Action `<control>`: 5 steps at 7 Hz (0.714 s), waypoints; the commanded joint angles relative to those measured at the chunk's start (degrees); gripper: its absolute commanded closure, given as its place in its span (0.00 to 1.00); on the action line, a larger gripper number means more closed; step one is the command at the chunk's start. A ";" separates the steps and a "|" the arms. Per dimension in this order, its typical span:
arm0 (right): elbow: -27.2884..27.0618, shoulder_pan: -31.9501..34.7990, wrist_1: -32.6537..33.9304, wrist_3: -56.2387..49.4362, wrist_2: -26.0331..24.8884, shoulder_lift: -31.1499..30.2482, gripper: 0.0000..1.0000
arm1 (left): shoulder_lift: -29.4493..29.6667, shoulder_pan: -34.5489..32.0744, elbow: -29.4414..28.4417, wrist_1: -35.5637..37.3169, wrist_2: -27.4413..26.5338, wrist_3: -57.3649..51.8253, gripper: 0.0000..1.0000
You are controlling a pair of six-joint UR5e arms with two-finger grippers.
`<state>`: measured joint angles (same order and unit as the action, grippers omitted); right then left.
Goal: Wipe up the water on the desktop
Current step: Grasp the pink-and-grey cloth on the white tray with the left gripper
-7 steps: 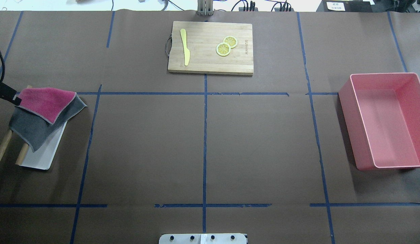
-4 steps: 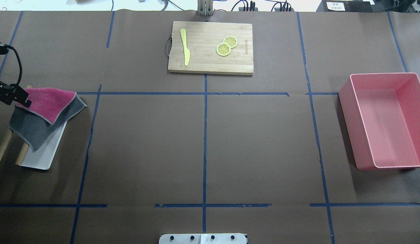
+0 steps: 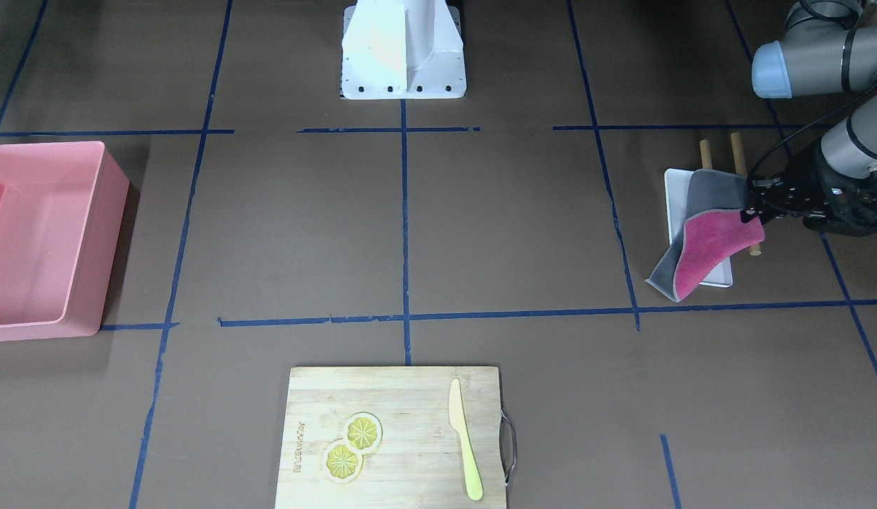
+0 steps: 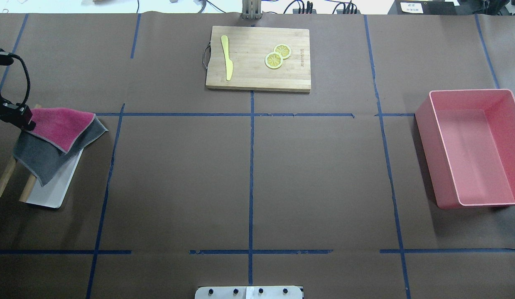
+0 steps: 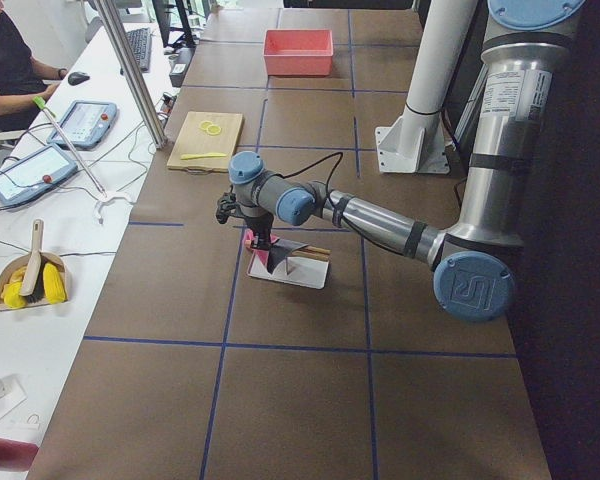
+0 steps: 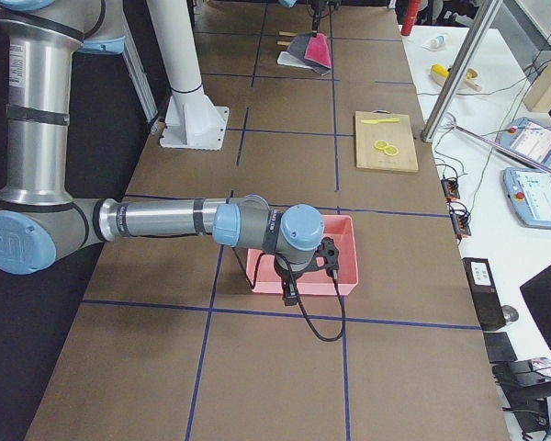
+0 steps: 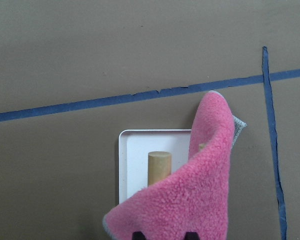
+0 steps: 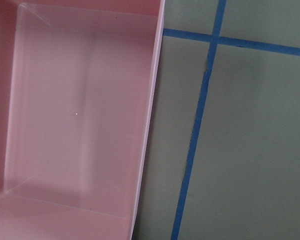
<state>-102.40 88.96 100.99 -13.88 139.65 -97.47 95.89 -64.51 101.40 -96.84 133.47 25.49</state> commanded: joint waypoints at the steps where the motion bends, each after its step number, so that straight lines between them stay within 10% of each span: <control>1: 0.01 -0.02 0.00 -0.01 0.01 0.00 0.00 | -0.44 -0.08 0.99 -0.01 -0.14 -0.09 0.90; 5: -2.87 -2.11 -0.26 0.17 0.35 0.18 0.00 | -0.53 -0.35 6.23 1.12 0.38 0.52 1.00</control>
<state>-103.42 88.20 100.84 -13.79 139.85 -97.34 95.30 -64.79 104.89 -96.49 133.55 25.68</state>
